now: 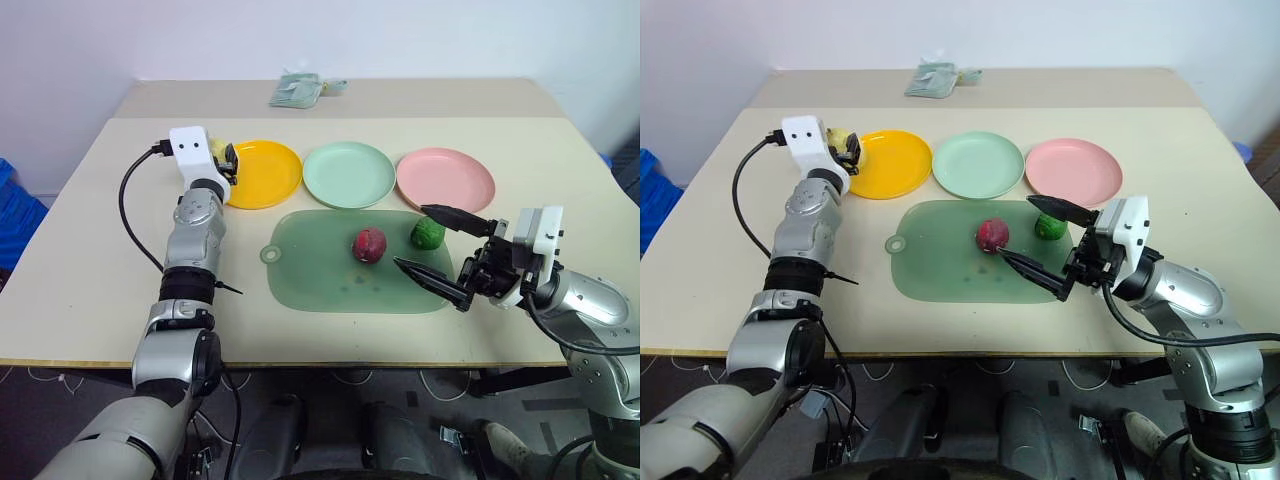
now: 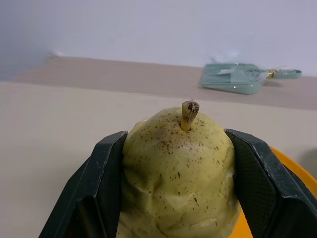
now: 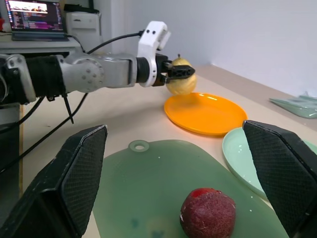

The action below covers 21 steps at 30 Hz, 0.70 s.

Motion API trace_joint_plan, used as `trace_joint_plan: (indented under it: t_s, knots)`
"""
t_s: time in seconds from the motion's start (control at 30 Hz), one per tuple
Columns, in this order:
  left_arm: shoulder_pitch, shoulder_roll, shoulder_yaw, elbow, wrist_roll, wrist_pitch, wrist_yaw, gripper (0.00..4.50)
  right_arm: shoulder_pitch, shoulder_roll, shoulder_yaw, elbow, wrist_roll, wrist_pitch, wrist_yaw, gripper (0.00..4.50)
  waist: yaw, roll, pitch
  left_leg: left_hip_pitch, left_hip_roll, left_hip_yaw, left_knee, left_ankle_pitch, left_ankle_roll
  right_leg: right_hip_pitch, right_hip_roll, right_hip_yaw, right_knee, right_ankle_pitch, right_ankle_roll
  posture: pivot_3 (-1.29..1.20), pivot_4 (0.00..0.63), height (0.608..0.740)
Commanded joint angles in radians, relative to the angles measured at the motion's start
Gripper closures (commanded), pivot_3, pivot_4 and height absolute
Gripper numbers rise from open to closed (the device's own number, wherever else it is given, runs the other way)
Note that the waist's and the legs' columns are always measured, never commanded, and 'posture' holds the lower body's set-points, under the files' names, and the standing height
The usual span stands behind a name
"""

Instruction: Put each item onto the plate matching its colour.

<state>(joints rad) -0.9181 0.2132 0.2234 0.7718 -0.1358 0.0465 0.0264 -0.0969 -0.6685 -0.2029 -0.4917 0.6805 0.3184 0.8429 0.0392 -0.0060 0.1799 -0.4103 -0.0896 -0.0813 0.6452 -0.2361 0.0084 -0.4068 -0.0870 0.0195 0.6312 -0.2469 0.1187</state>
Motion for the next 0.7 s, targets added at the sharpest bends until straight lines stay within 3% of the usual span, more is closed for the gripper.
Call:
trace_joint_plan:
  t_s: [0.03,0.3,0.43,0.47,0.6,0.7]
  knots:
    - [-0.066,0.003,0.008,0.11,0.006,-0.075,-0.002,2.0,-0.012,0.005,-0.012,-0.023,0.003,-0.01,-0.007,0.0,0.0,0.0,0.0,0.0,0.0,0.0,0.0,0.0,0.0,0.0,0.0,0.0,0.0,0.0,0.0,0.0,0.15,0.74]
    - [-0.165,-0.016,0.016,0.325,-0.007,-0.164,-0.031,2.0,-0.007,-0.003,-0.017,-0.031,0.006,-0.003,-0.014,0.0,0.001,-0.001,0.0,-0.001,0.0,0.0,0.001,0.0,0.0,0.0,0.0,0.0,0.0,0.0,0.001,0.0,0.15,0.74]
    - [-0.176,-0.02,0.015,0.35,-0.006,-0.172,-0.036,0.1,-0.004,-0.005,-0.018,-0.035,0.006,0.0,-0.016,0.0,-0.001,-0.001,0.0,-0.001,0.0,0.0,0.001,0.0,0.001,0.0,0.0,0.0,0.0,0.0,0.001,0.0,0.15,0.74]
    - [-0.177,-0.021,0.015,0.352,-0.007,-0.174,-0.037,0.04,-0.004,-0.006,-0.018,-0.035,0.006,0.0,-0.016,0.0,-0.001,-0.001,0.0,-0.001,0.0,0.0,0.001,0.0,0.001,0.0,0.0,0.0,0.0,0.0,0.001,0.0,0.15,0.74]
    - [-0.135,-0.033,0.029,0.231,-0.054,-0.158,-0.1,0.04,-0.009,-0.015,0.003,-0.037,-0.026,0.02,-0.041,0.0,-0.001,-0.001,0.0,-0.001,0.0,0.0,0.001,0.0,0.001,0.0,0.0,0.0,0.0,0.0,0.001,0.0,0.15,0.74]
    - [-0.01,-0.041,0.009,-0.044,-0.102,-0.073,-0.181,0.04,-0.018,-0.013,0.021,-0.039,-0.045,0.039,-0.064,0.0,-0.006,-0.001,0.0,-0.001,0.0,0.0,0.0,0.0,0.001,-0.001,0.0,0.001,0.0,0.0,0.001,0.0,0.15,0.74]
